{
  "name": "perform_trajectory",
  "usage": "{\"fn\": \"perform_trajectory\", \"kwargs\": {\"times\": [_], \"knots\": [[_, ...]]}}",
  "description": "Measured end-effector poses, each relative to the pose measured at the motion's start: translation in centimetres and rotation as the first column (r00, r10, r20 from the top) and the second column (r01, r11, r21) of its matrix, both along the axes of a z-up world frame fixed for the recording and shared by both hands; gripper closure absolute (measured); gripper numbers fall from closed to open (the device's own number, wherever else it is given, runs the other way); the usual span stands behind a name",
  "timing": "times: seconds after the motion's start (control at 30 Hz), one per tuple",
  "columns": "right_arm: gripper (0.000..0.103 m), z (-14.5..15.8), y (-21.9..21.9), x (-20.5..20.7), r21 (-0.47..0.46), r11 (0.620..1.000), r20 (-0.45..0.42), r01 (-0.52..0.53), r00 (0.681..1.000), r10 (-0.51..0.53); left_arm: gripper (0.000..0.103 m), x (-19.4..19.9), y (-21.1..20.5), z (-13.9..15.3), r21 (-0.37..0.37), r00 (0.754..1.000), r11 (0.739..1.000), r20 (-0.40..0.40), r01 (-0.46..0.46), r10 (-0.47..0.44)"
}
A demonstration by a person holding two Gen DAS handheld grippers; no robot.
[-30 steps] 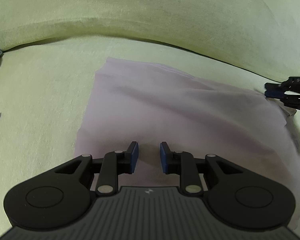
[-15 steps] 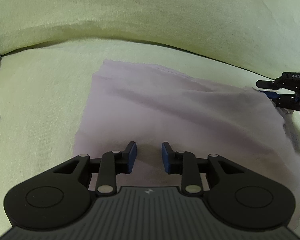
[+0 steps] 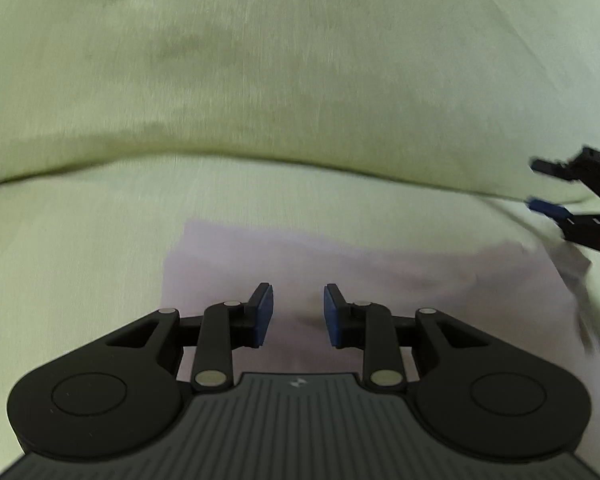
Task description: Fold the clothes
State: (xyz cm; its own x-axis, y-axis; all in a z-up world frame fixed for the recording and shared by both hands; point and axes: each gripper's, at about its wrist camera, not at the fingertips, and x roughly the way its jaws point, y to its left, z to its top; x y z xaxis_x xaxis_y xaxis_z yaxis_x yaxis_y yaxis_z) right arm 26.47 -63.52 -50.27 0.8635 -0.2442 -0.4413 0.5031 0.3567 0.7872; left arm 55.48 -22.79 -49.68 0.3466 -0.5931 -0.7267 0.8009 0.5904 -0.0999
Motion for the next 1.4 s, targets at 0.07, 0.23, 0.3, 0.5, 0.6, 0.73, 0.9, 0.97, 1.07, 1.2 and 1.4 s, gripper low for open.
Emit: {"fn": "perform_trajectory", "kwargs": {"times": [0.07,0.23,0.3,0.5,0.6,0.73,0.9,0.97,1.07,1.2,1.4], "knots": [[0.05,0.7,0.1,-0.8,-0.034,0.998,-0.057,0.043,0.997,-0.045,0.07,0.6,-0.5,0.2,0.008,1.0,1.0,0.005,-0.01,0.01],[0.06,2.1,0.7,-5.8,-0.094,0.996,-0.237,0.006,0.971,-0.029,0.07,0.5,0.5,0.1,0.003,1.0,1.0,0.003,-0.01,0.01],[0.067,1.7,0.8,-6.8,-0.138,0.99,-0.342,-0.041,0.94,-0.009,0.07,0.2,0.9,-0.1,0.009,1.0,1.0,-0.01,-0.011,0.011],[0.097,1.5,1.8,-4.2,-0.299,0.922,-0.554,-0.244,0.832,0.04,0.07,-0.9,0.1,0.3,0.031,0.999,0.999,-0.007,0.045,-0.045],[0.1,2.1,3.4,-3.4,-0.363,0.878,-0.596,-0.311,0.802,0.037,0.069,-1.1,-0.7,0.8,0.037,0.998,0.997,0.017,0.064,-0.065],[0.1,4.1,4.5,-7.6,-0.453,0.863,-0.593,-0.224,0.798,-0.104,0.069,-0.2,-2.0,0.2,0.055,0.998,0.997,0.037,0.051,-0.053],[0.064,2.4,4.9,-9.0,-0.384,0.899,-0.664,-0.21,0.739,-0.111,0.069,0.9,-2.6,-1.5,0.109,1.0,0.994,0.023,0.016,-0.018],[0.062,3.5,5.2,-8.6,-0.438,0.88,-0.642,-0.183,0.749,-0.165,0.069,0.8,-2.4,-1.8,0.111,1.0,0.994,0.022,0.013,-0.015],[0.064,5.5,4.8,-6.2,-0.38,0.899,-0.471,-0.217,0.882,0.013,0.069,0.7,-2.4,-2.3,0.108,1.0,0.994,0.005,0.006,-0.007],[0.072,2.6,2.6,0.7,-0.084,0.913,-0.345,-0.4,0.871,0.35,0.069,0.2,-2.4,-2.2,0.102,1.0,0.995,0.002,0.018,-0.018],[0.075,-1.2,1.9,4.1,-0.012,0.903,-0.282,-0.428,0.868,0.408,0.069,0.5,-2.2,-2.1,0.085,1.0,0.996,-0.01,0.025,-0.024]]}}
